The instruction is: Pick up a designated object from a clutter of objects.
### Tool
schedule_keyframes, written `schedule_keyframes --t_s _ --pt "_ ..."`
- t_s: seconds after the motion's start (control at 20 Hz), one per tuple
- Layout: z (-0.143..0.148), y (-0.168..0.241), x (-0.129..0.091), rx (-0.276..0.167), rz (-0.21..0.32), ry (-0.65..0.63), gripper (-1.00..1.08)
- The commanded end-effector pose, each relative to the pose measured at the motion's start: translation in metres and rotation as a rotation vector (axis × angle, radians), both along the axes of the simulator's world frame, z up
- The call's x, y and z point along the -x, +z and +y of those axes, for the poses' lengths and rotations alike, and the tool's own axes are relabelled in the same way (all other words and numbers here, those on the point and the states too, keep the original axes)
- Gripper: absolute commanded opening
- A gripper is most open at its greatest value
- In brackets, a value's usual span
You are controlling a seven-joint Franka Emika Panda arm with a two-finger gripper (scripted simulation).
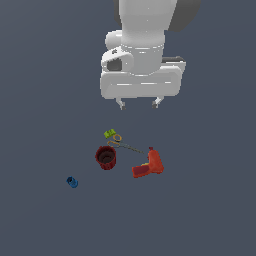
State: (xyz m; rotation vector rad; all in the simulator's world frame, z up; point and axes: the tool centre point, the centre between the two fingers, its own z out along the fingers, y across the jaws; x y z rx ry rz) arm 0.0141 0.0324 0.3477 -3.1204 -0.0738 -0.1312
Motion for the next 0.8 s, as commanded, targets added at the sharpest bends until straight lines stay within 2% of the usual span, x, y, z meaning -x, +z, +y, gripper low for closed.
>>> schedule_keyframes --t_s 0.0,0.45,0.75 --pt "0.0 0.0 0.0 0.0 0.0 0.0 0.68" --pt "0.005 0.003 -0.002 -0.006 -0.007 0.022 0.68" --pt "-0.002 -0.007 -0.005 -0.019 0.02 -0.019 0.68"
